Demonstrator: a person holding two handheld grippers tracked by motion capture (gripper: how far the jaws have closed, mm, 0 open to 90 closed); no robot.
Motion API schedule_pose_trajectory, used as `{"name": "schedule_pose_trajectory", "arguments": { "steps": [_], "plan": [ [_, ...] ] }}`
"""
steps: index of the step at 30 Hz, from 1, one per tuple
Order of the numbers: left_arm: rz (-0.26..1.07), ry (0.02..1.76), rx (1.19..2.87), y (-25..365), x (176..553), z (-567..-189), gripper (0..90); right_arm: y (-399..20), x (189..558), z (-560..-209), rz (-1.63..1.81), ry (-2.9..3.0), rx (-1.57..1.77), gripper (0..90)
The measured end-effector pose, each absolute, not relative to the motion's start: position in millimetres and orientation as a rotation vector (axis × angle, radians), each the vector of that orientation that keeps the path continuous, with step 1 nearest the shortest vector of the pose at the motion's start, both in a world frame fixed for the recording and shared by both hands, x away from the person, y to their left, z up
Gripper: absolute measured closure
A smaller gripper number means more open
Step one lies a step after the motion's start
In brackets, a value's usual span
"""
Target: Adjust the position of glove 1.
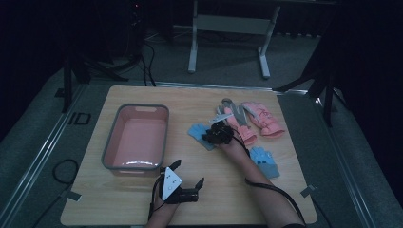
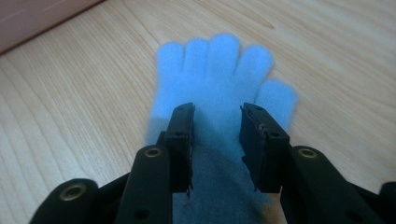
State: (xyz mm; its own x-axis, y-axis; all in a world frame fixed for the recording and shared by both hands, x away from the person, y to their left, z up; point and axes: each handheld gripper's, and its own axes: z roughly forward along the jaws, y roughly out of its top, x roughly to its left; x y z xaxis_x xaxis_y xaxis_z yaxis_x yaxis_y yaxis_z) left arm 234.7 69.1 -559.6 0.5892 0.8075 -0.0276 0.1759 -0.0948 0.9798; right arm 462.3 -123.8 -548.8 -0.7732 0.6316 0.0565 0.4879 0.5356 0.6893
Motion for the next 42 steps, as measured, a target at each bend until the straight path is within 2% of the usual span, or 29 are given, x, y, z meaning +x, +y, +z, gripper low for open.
{"name": "schedule_pose_trajectory", "arguments": {
  "steps": [2,4,6,8,14,18,26,36,42],
  "plan": [
    [0.651,0.843,1.610,69.1,234.7,-559.6,0.1,-120.8,461.3,-547.8,1.021,2.575,0.928,68.8],
    [0.655,0.840,1.609,68.9,234.3,-559.7,0.1,-120.0,460.3,-547.8,1.015,2.567,0.923,77.2],
    [0.656,0.836,1.609,68.6,234.1,-559.7,0.1,-120.3,458.7,-549.2,1.027,2.544,0.928,81.9],
    [0.654,0.838,1.612,68.6,234.4,-559.6,0.1,-123.4,456.2,-548.7,1.078,2.516,1.024,85.6],
    [0.645,0.842,1.605,69.2,235.0,-559.7,0.1,-131.7,441.1,-532.2,1.142,2.429,1.104,86.9],
    [0.656,0.844,1.598,68.8,234.2,-559.8,0.1,-143.9,406.7,-502.2,1.158,2.289,1.212,87.0],
    [0.664,0.843,1.598,68.7,233.8,-559.8,0.1,-168.0,348.9,-474.0,1.171,2.099,1.340,87.0],
    [0.663,0.847,1.595,68.7,233.6,-559.9,0.1,-187.8,296.1,-483.6,1.129,2.043,1.465,87.5],
    [0.665,0.846,1.599,68.4,233.8,-559.8,0.1,-195.3,281.0,-498.0,1.094,1.992,1.511,87.6]
  ]
}}
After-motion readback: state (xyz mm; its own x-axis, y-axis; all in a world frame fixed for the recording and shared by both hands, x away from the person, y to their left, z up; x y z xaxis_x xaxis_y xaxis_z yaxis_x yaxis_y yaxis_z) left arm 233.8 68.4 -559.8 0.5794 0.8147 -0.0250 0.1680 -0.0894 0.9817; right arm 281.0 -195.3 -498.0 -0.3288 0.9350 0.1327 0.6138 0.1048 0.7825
